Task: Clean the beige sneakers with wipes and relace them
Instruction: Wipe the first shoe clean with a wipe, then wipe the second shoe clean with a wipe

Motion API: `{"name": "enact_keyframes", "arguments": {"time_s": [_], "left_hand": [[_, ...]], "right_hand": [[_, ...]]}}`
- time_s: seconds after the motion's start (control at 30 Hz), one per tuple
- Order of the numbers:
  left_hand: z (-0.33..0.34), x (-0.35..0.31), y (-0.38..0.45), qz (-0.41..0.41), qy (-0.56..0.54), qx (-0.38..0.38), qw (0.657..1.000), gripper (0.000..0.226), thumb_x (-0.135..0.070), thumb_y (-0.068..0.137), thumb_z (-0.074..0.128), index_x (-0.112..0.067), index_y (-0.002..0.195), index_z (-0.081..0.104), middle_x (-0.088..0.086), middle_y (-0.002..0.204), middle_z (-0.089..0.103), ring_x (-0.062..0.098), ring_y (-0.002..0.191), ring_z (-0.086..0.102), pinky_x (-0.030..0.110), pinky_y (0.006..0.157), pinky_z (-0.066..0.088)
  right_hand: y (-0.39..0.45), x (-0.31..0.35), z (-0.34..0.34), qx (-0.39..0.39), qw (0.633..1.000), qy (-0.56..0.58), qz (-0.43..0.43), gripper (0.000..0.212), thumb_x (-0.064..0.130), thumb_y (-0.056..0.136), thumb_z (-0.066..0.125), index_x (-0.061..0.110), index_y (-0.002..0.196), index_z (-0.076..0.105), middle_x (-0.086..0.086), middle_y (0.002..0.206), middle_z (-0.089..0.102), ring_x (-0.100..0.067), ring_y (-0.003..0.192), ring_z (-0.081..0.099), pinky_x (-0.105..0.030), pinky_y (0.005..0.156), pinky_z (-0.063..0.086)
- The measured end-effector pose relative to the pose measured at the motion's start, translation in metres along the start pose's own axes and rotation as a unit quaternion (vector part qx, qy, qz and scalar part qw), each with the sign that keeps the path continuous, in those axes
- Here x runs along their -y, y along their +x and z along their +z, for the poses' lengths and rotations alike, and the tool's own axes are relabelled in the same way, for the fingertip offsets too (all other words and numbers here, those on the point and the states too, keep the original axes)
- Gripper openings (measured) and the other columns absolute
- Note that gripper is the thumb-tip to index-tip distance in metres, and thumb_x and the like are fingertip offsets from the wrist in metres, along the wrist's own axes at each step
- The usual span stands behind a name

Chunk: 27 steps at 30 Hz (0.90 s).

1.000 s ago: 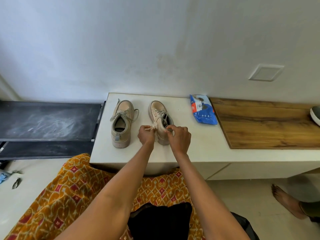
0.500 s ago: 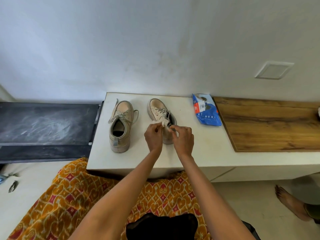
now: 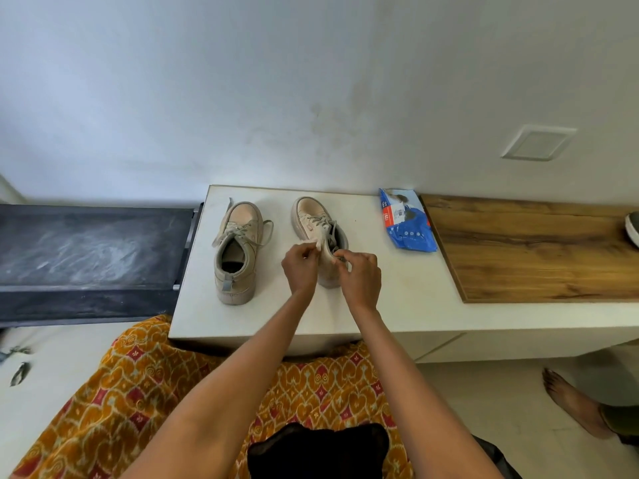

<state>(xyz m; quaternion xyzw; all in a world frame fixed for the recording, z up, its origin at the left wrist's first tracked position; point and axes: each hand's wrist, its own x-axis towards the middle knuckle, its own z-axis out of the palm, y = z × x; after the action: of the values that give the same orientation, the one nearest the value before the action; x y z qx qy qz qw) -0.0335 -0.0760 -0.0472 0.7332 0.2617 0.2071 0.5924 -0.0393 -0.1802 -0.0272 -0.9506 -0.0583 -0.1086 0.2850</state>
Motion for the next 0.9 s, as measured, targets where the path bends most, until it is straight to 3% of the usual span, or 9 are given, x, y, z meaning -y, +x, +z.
{"name": "enact_keyframes", "arguments": {"time_s": [0.23,0.4,0.53,0.63,0.77,0.9], "left_hand": [[-0.016,0.010,-0.029,0.080,-0.013,0.062,0.995,0.013,0.002,0.082,0.065,-0.005,0.090,0.072,0.007,0.085,0.069,0.012,0.077,0.062,0.015,0.071,0.048],[-0.028,-0.001,-0.017,0.053,-0.036,-0.007,0.998,0.015,0.000,0.087,0.059,-0.009,0.089,0.070,0.000,0.084,0.066,0.008,0.075,0.059,0.009,0.066,0.043],[-0.046,-0.009,0.004,0.067,-0.006,0.015,0.998,0.012,-0.006,0.088,0.060,-0.013,0.088,0.069,-0.002,0.084,0.064,0.010,0.075,0.058,0.015,0.066,0.044],[-0.056,-0.009,0.019,0.042,-0.019,0.026,0.999,0.013,-0.009,0.088,0.058,-0.017,0.086,0.067,0.001,0.089,0.065,0.014,0.078,0.060,0.027,0.071,0.049],[-0.058,-0.013,0.024,0.014,-0.047,0.042,0.998,0.016,-0.003,0.088,0.056,-0.014,0.084,0.066,0.002,0.088,0.067,0.008,0.074,0.059,0.021,0.068,0.048],[-0.053,-0.012,0.021,-0.047,-0.116,0.071,0.990,0.012,-0.003,0.089,0.057,-0.009,0.087,0.067,0.007,0.090,0.067,0.020,0.084,0.063,0.033,0.077,0.054]], "right_hand": [[-0.003,0.007,0.006,0.010,0.996,0.075,0.036,0.020,0.025,0.094,0.054,0.018,0.110,0.065,-0.003,0.107,0.066,-0.019,0.096,0.062,-0.023,0.073,0.044],[-0.006,0.030,0.018,-0.023,0.992,0.090,0.081,0.017,0.022,0.098,0.048,0.011,0.109,0.054,-0.007,0.114,0.054,-0.022,0.095,0.060,-0.020,0.070,0.035],[0.017,0.050,0.026,-0.014,0.990,0.094,0.108,0.016,0.020,0.097,0.048,0.010,0.108,0.054,-0.010,0.115,0.051,-0.025,0.095,0.059,-0.021,0.068,0.036],[0.036,0.052,0.030,-0.008,0.990,0.080,0.119,0.014,0.019,0.097,0.049,0.011,0.107,0.054,-0.012,0.113,0.051,-0.027,0.094,0.059,-0.024,0.069,0.040],[0.047,0.048,0.030,0.025,0.991,0.064,0.119,0.018,0.020,0.097,0.048,0.012,0.111,0.055,-0.014,0.122,0.049,-0.027,0.100,0.057,-0.028,0.075,0.045],[0.036,0.057,0.025,-0.064,0.995,0.043,0.064,0.026,0.014,0.092,0.053,0.015,0.118,0.059,-0.009,0.135,0.044,-0.025,0.119,0.047,-0.034,0.081,0.051]]}}
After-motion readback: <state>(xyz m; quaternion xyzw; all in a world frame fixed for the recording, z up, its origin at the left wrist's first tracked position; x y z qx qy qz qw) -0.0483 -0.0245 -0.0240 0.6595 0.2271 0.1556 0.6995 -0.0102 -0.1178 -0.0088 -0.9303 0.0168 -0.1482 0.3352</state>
